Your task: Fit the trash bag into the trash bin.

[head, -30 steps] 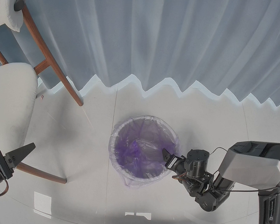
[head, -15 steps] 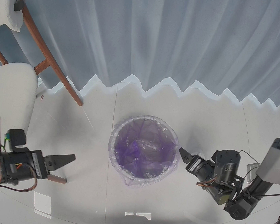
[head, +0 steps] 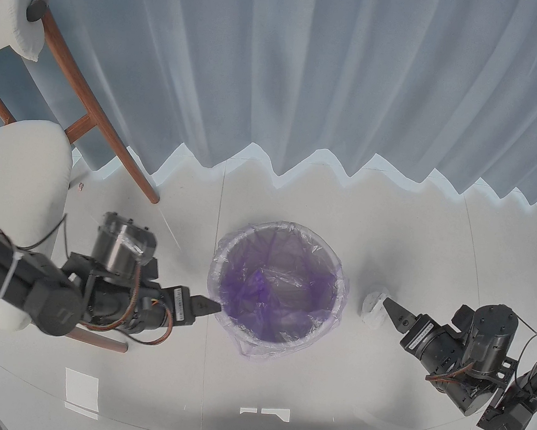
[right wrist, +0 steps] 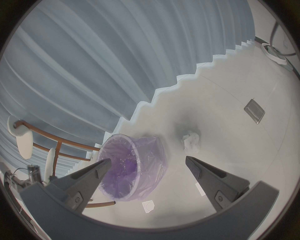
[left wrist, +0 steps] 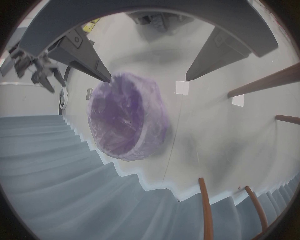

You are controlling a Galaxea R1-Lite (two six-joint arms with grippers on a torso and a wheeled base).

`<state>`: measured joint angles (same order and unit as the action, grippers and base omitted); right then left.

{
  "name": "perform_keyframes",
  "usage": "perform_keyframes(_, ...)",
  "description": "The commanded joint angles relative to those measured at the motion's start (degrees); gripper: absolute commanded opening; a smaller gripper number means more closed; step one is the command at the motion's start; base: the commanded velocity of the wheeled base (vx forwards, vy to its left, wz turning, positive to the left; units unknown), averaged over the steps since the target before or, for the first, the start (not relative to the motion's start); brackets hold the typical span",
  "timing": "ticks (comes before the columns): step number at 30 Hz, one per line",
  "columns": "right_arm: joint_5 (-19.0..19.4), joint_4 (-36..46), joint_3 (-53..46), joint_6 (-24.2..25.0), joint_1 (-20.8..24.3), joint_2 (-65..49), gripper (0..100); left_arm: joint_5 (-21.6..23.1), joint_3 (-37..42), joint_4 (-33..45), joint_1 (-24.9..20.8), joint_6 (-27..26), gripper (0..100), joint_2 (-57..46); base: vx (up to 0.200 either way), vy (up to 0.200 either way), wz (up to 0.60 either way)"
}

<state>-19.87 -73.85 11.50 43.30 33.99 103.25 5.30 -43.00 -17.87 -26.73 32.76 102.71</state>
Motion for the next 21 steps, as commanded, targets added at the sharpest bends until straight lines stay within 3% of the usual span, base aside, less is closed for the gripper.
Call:
perform_keyframes(1,-1.5,-0.2,-4.6,0.4,2.7,-4.0,100,-0.6,-11.8,-5.2,-1.0,4.1,100,17.7,0.000,0.000,0.00)
perform_keyframes(7,-2.2,-0.2,-6.7,0.6,6.4,-4.8,100,-0.7,-18.4,-4.7,-1.8,4.2,100,22.9,0.000,0.000,0.00)
perform_keyframes(14,-2.5,-0.2,-5.7,0.4,6.4,-4.5,100,-4.7,-22.4,-5.0,-1.8,4.2,100,27.7,0.000,0.000,0.00)
perform_keyframes(15,-2.5,-0.2,-5.8,0.5,6.4,-4.5,100,-5.0,-22.5,-5.0,-1.8,4.3,0,27.7,0.000,0.000,0.00)
perform_keyframes(21,-2.5,0.5,-6.4,0.9,6.5,-4.0,100,-5.0,-22.6,-5.2,-1.5,6.7,0,26.8,0.000,0.000,0.00)
